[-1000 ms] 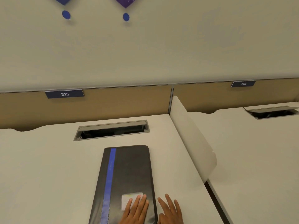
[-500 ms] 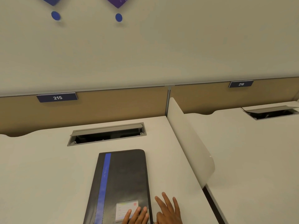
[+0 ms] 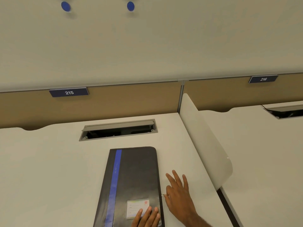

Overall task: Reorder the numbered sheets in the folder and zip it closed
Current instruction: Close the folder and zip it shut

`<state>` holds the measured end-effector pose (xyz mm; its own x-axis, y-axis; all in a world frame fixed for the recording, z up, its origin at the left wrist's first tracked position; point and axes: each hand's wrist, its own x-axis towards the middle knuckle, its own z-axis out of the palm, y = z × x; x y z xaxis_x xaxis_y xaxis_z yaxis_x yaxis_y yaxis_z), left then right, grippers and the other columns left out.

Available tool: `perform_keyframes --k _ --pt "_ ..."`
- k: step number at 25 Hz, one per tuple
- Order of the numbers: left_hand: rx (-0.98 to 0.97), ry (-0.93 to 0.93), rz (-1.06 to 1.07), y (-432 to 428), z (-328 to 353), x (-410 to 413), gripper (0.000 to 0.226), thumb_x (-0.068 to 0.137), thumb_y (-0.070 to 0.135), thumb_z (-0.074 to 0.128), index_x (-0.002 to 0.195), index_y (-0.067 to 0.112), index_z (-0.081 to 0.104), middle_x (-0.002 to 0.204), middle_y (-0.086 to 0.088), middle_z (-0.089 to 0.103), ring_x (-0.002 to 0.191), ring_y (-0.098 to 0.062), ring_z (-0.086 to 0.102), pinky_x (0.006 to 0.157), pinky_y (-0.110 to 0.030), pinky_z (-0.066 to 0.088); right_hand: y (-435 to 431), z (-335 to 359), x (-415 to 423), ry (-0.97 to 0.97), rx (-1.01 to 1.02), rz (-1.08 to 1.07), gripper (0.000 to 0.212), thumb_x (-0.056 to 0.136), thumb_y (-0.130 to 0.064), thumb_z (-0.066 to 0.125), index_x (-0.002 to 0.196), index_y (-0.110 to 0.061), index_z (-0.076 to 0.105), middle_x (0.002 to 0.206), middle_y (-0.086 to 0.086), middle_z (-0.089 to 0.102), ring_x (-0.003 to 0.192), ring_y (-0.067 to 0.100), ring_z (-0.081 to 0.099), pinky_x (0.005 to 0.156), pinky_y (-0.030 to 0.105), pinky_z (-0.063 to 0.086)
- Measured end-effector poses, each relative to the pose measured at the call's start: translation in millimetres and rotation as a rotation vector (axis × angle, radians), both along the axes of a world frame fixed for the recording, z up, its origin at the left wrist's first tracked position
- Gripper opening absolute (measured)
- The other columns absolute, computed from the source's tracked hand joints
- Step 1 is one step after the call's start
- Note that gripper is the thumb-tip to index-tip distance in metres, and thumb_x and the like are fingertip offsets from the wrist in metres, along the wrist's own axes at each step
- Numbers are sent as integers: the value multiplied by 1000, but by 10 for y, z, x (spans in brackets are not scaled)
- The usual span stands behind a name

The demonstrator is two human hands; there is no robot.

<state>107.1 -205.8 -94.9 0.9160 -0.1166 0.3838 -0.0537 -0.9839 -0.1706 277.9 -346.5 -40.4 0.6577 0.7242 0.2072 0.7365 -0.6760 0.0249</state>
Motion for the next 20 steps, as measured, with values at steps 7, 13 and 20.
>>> perform_keyframes --k 7,13,20 --pt "-210 223 150 375 610 350 68 106 56 16 159 14 22 165 -6 27 153 -26 20 117 -43 17 -2 -48 -39 20 0 38 26 75 -56 77 70 -32 69 147 -1 56 150 25 20 120 53 11" --pt "-390 511 408 1072 892 1424 67 104 55 9 158 24 -16 164 -1 -28 151 -21 -25 124 -42 -14 -38 -25 -60 37 2 40 26 78 -55 73 67 -33 67 145 -3 57 146 24 33 113 55 23" --pt "-402 580 383 1353 860 1891 70 105 57 16 160 24 -10 169 -4 -8 155 -23 -12 124 -42 -10 -17 8 -18 110 -26 42 29 73 -60 76 65 -33 69 142 -5 60 143 23 34 117 51 15"
